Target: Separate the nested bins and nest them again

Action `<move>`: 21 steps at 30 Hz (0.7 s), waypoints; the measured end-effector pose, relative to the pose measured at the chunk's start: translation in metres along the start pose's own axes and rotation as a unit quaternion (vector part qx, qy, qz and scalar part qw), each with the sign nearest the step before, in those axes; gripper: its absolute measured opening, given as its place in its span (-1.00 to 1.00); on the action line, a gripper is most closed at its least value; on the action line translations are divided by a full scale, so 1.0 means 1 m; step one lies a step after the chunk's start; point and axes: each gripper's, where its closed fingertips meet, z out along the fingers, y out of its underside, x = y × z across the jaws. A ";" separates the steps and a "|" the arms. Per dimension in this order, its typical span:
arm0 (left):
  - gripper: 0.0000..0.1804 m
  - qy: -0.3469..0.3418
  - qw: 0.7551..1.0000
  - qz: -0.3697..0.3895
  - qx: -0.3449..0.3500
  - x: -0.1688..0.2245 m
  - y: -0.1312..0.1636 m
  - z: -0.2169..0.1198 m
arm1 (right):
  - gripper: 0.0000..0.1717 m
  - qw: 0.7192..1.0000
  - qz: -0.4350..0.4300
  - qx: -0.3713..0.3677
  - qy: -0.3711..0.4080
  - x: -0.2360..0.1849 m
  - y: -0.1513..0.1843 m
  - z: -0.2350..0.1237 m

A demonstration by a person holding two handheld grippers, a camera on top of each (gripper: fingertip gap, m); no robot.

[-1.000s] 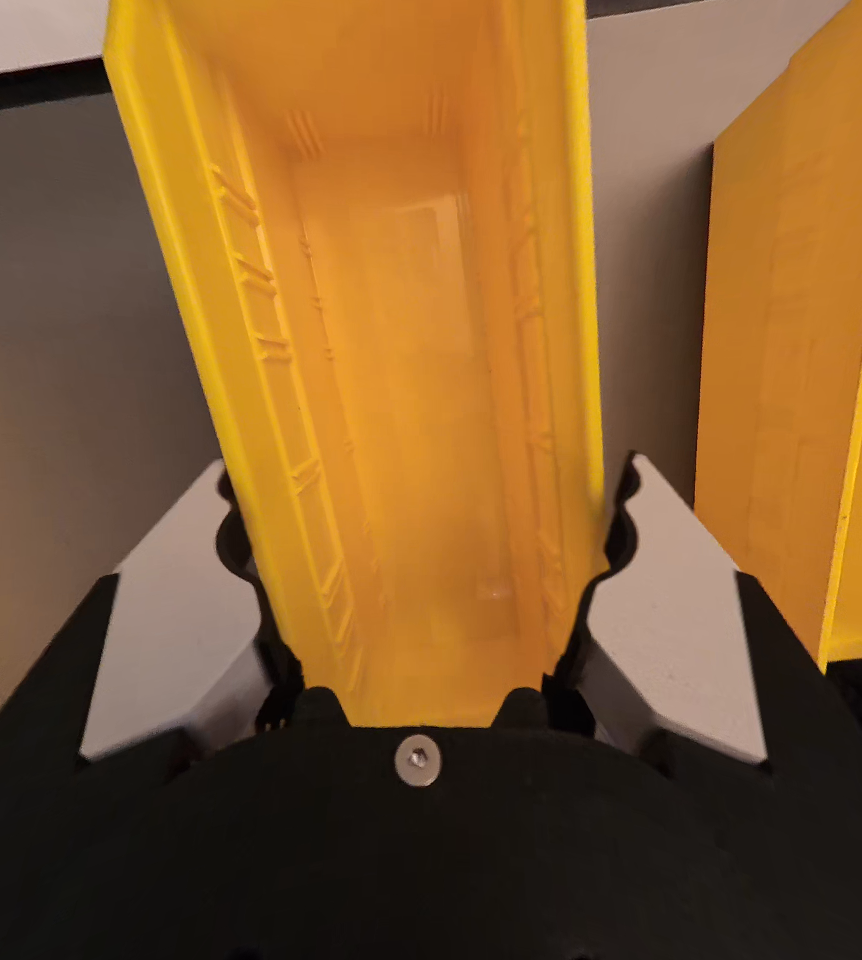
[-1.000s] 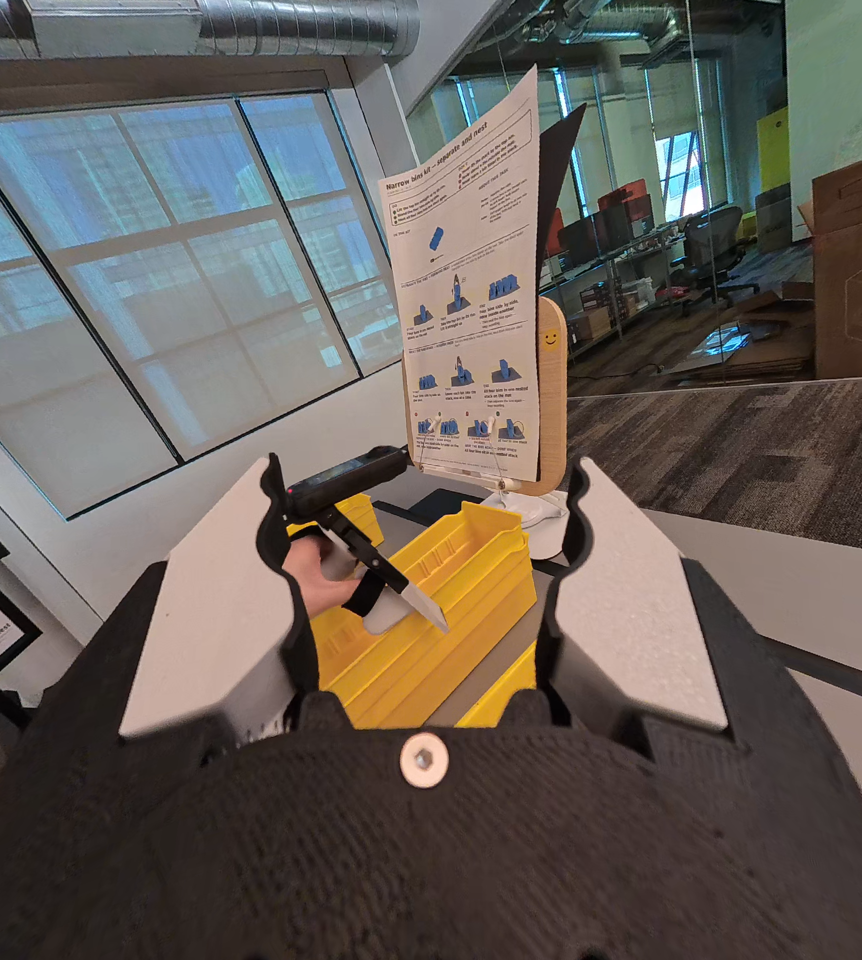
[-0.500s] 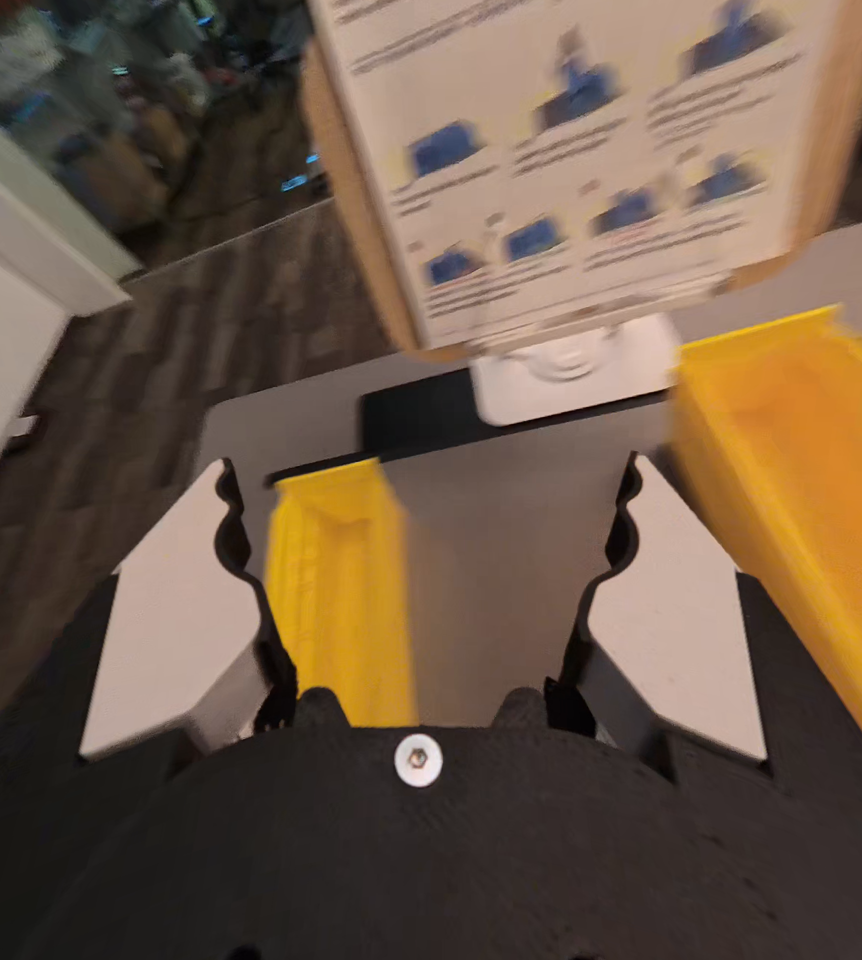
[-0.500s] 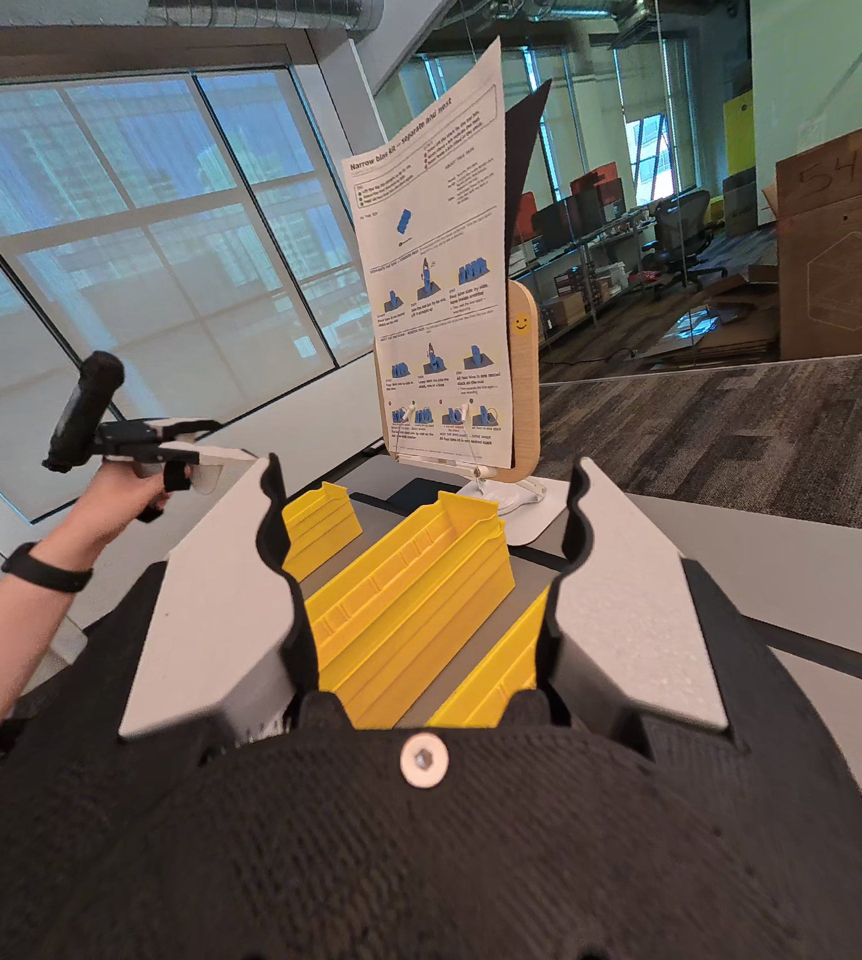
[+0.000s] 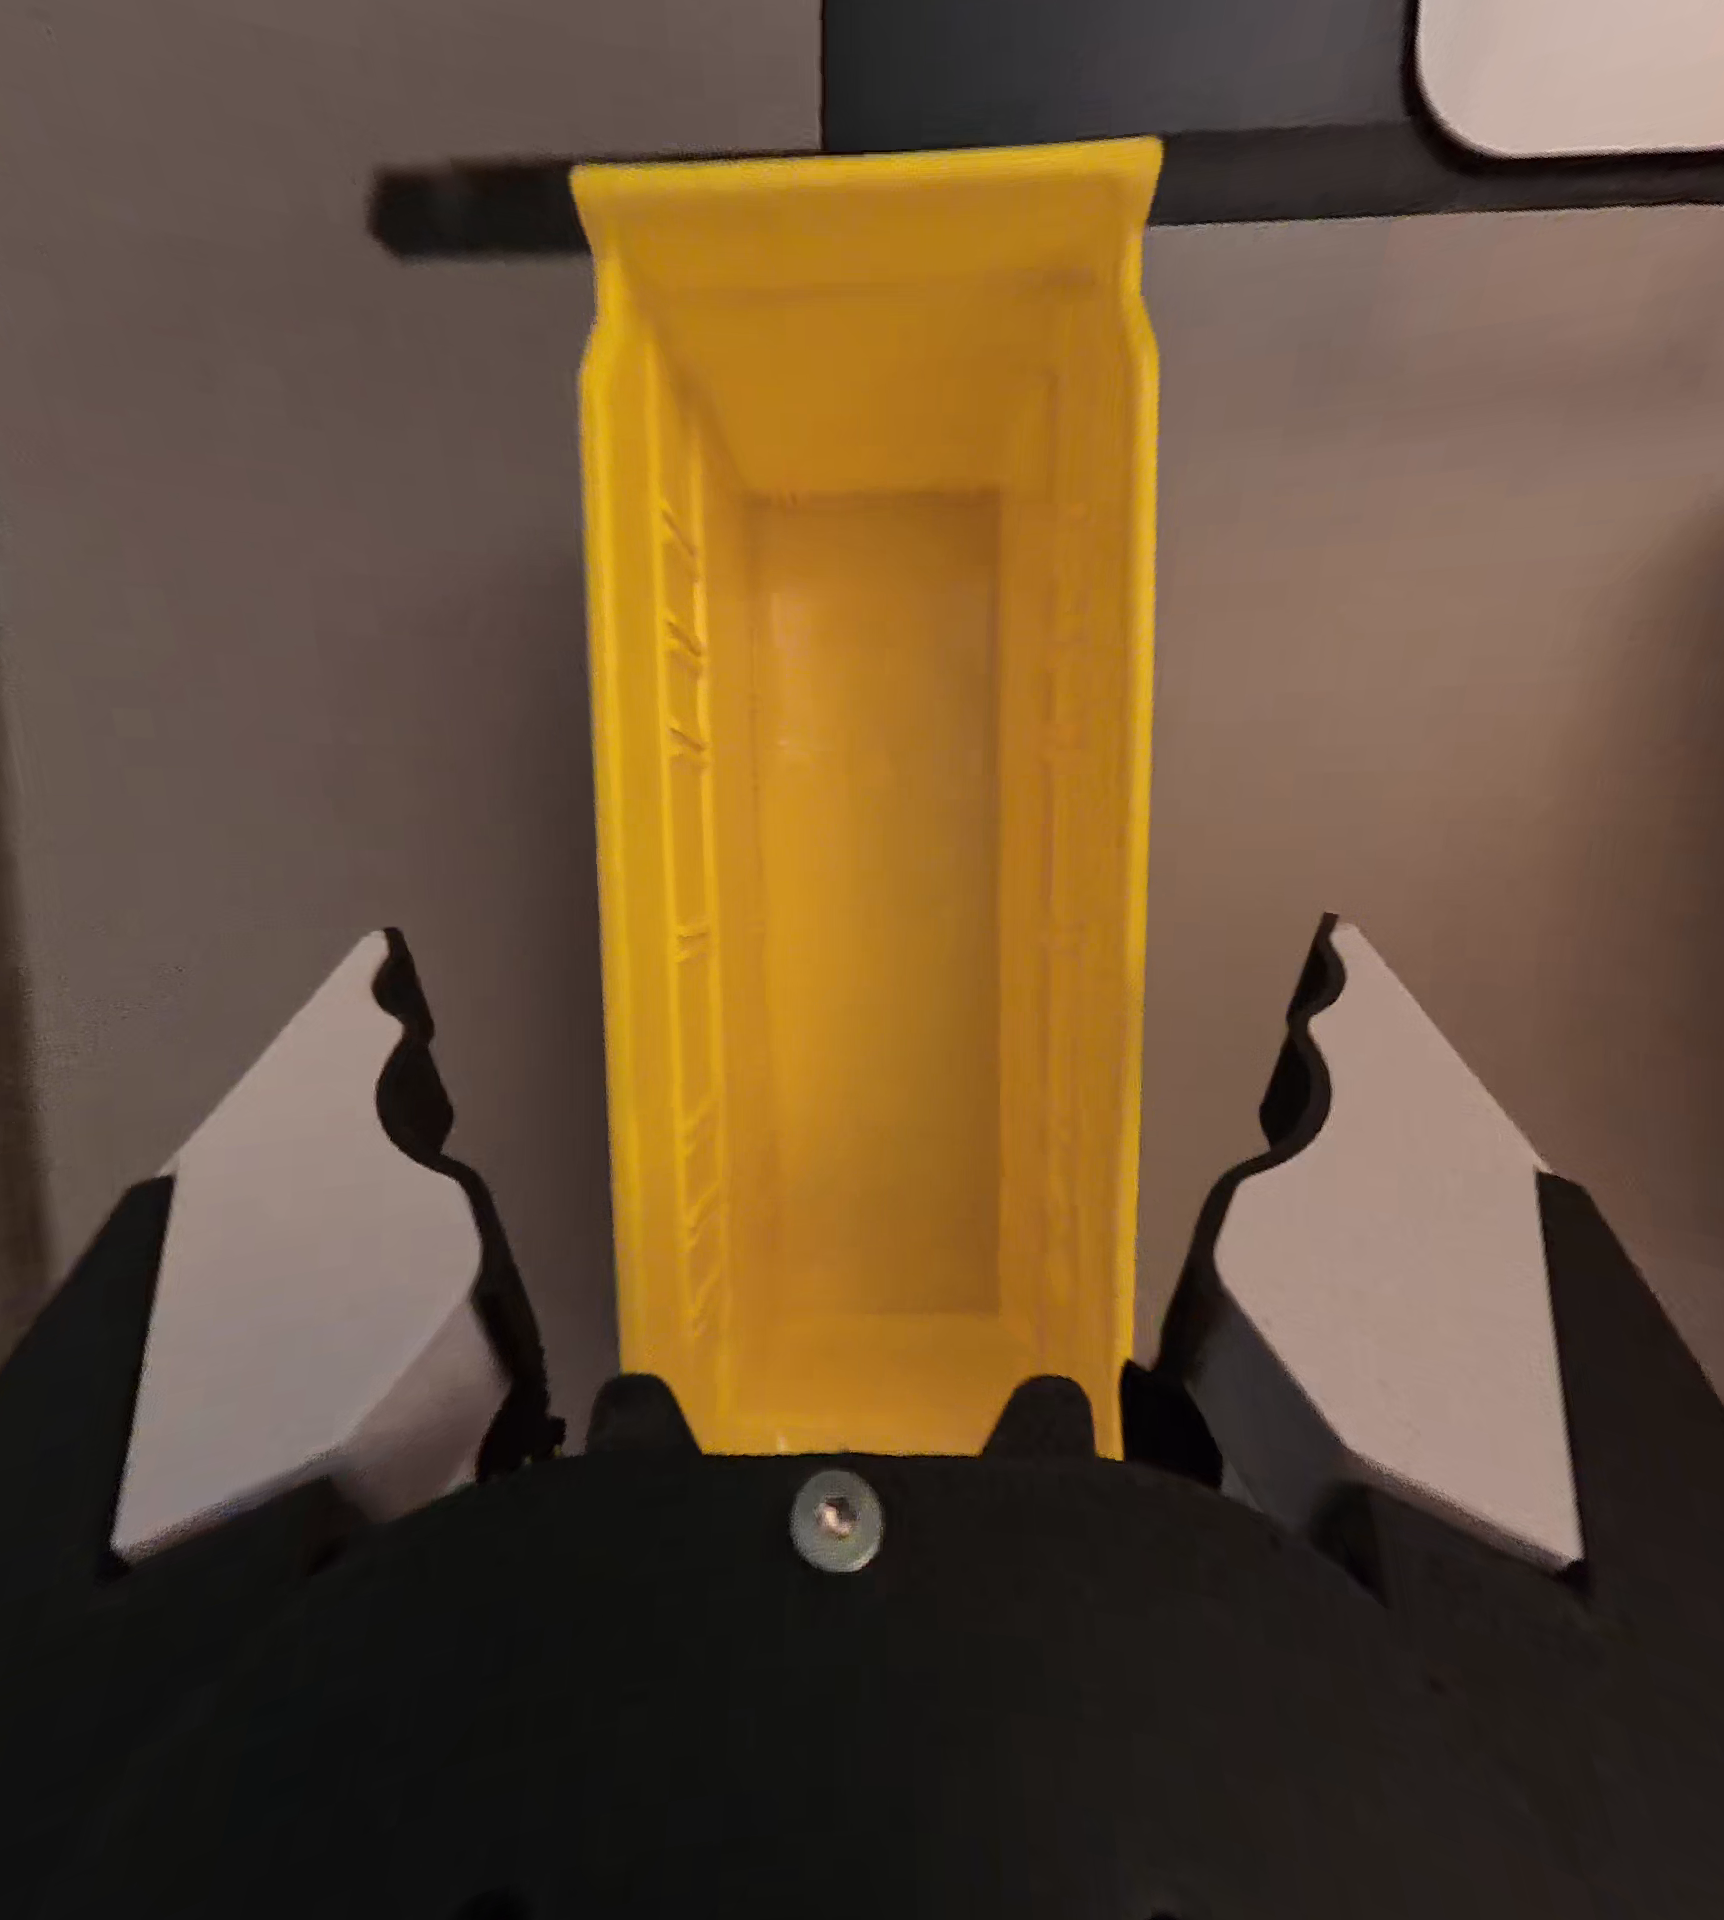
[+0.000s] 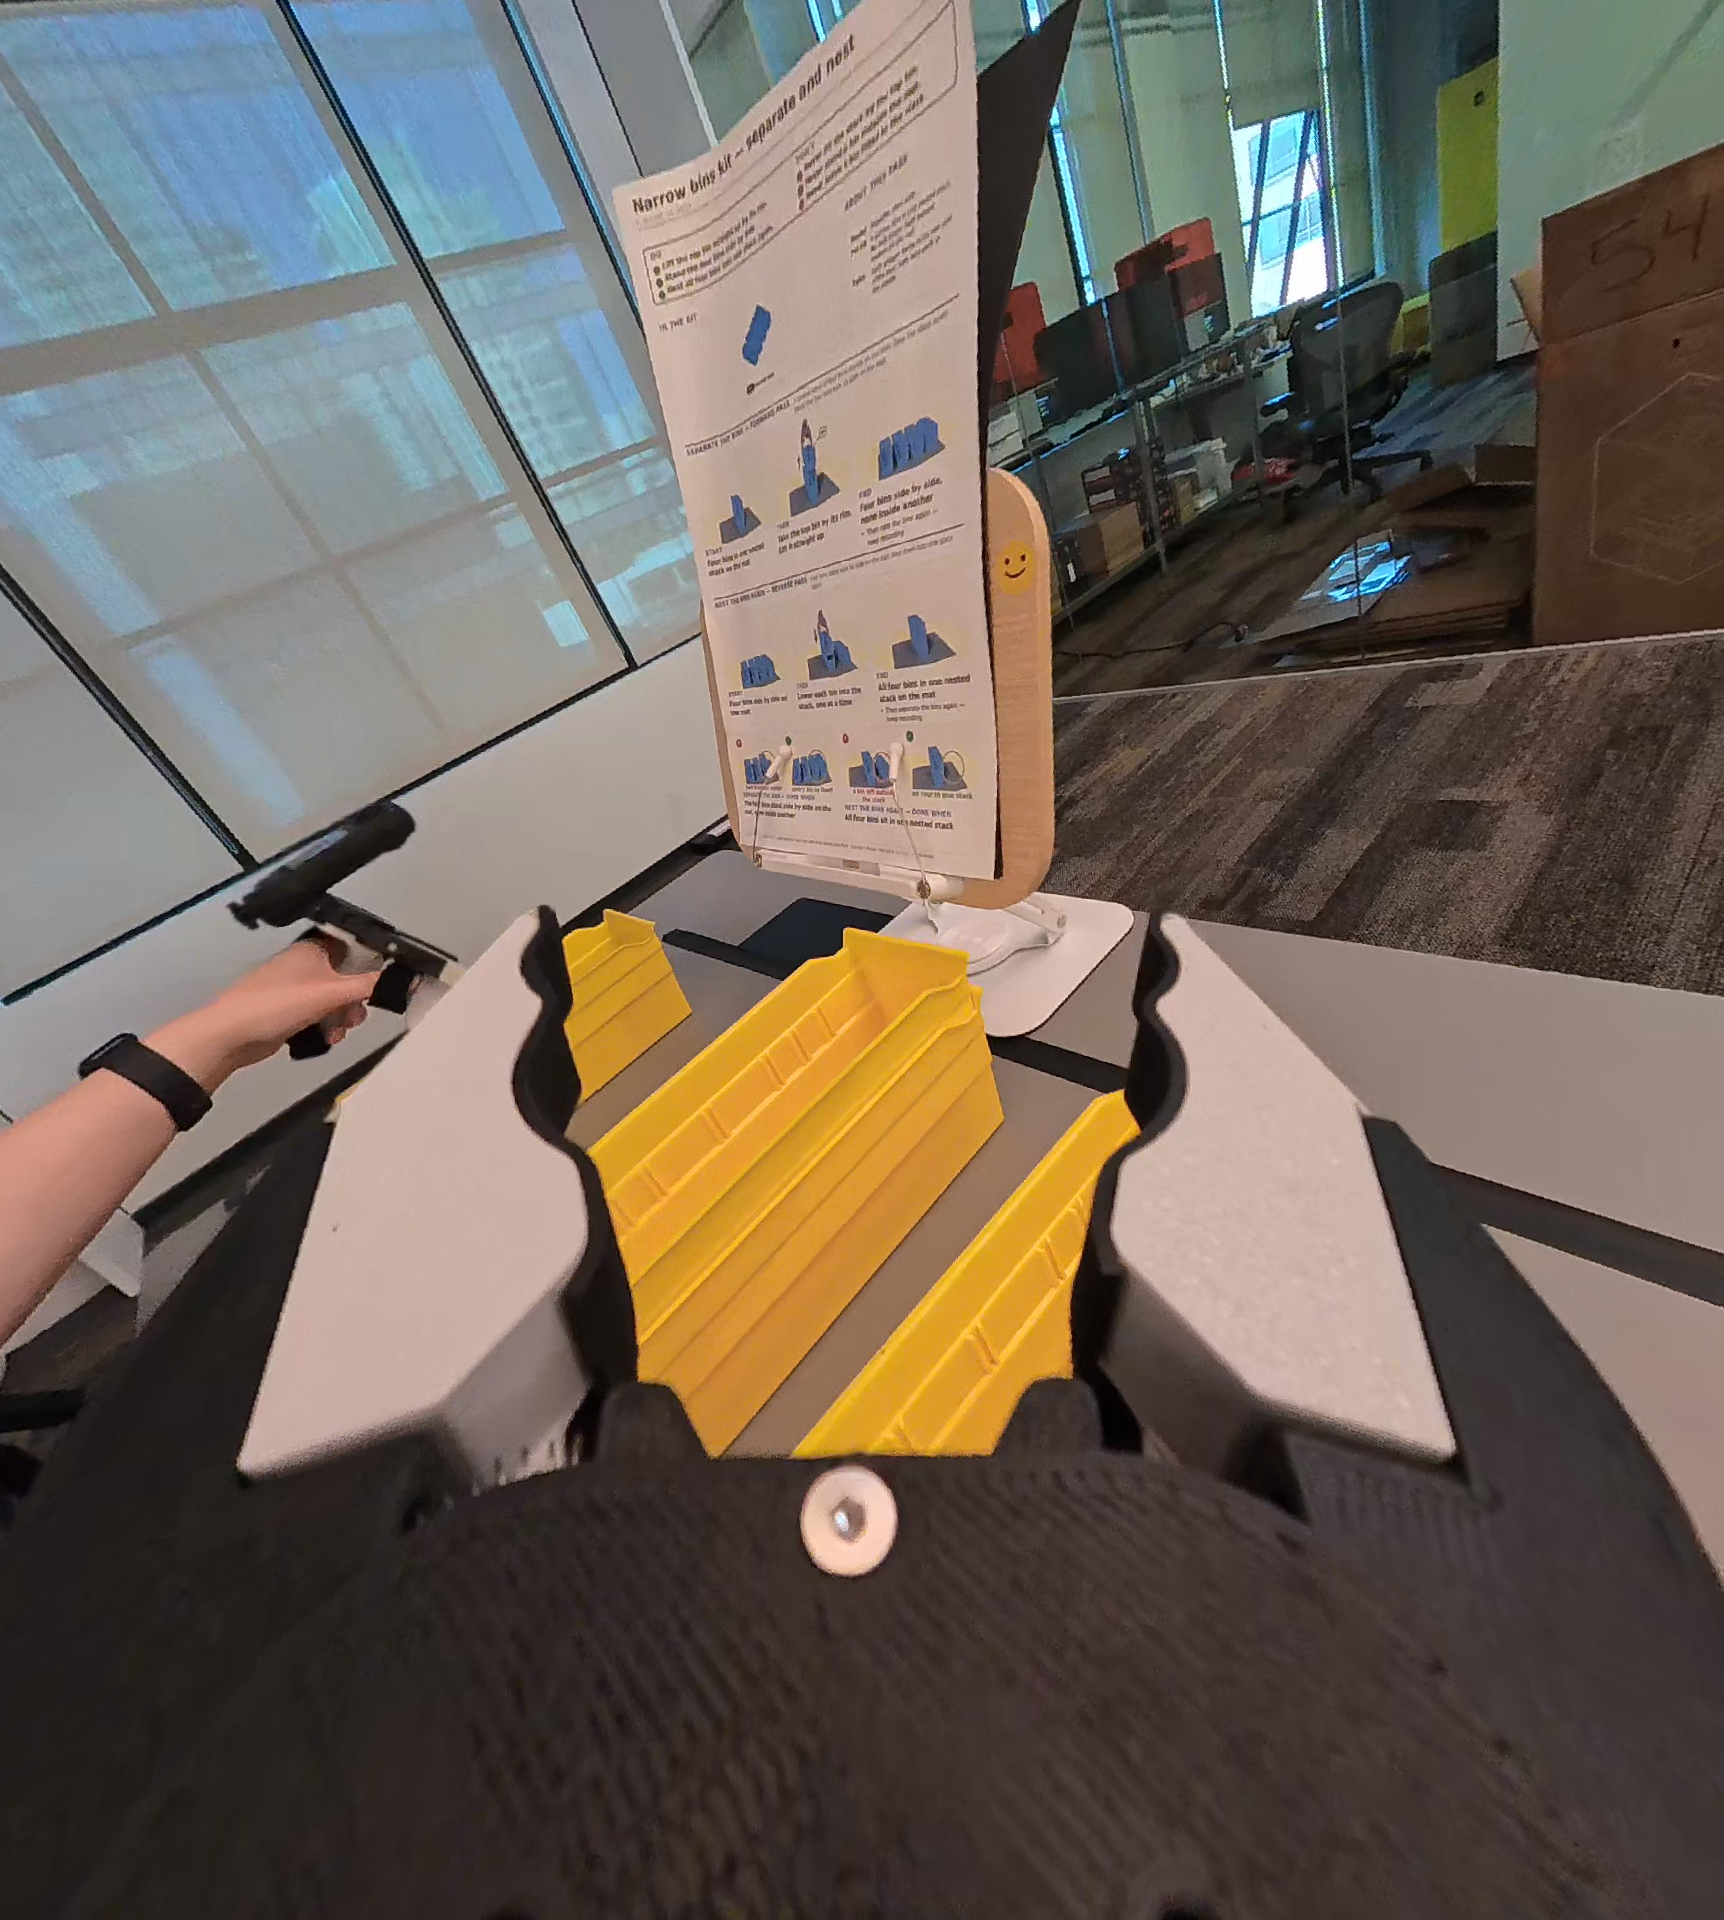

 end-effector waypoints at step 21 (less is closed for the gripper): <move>0.60 0.015 0.989 -0.025 -0.146 0.005 0.038 0.046 | 0.26 0.999 -0.003 -0.038 0.007 0.004 0.016 0.014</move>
